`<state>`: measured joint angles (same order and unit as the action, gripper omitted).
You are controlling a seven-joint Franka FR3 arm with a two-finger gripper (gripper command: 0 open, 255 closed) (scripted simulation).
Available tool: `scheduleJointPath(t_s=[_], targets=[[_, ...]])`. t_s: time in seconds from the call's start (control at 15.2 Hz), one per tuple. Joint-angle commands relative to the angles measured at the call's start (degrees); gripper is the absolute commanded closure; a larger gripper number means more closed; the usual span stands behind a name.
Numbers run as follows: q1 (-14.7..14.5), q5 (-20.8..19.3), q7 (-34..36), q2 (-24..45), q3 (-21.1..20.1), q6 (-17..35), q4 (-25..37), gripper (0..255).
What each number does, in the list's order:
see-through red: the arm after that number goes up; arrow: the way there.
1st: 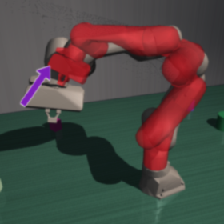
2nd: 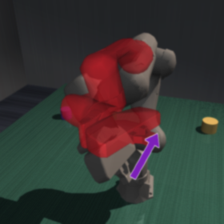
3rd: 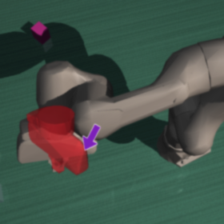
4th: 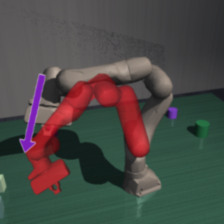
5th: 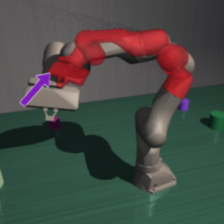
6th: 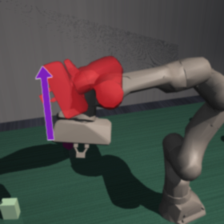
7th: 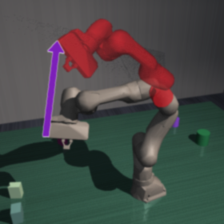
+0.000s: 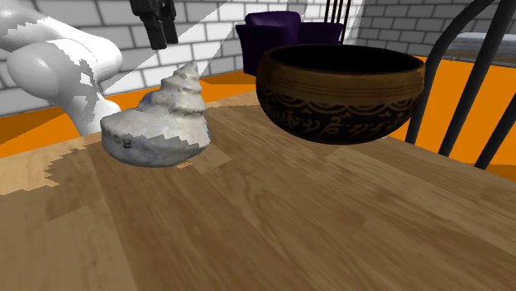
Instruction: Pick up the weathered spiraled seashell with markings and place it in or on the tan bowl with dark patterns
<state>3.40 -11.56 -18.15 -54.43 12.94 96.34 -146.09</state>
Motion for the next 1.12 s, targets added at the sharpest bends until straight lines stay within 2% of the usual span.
scheduleJointPath(t_s=[0.0, 0.53, 0.92, 1.06], targets=[[1.2, -2.7, -3.2, -1.1, 3.0, 2.7, -1.2, 0], [3.8, -11.2, -15.2, -0.4, 16.4, 14.3, -1.3, 0], [2.3, -14.7, -24.2, 3.3, 27.7, 23.5, 2.1, 0], [2.1, -15.0, -24.2, 3.7, 28.3, 24.5, 1.7, 0]])
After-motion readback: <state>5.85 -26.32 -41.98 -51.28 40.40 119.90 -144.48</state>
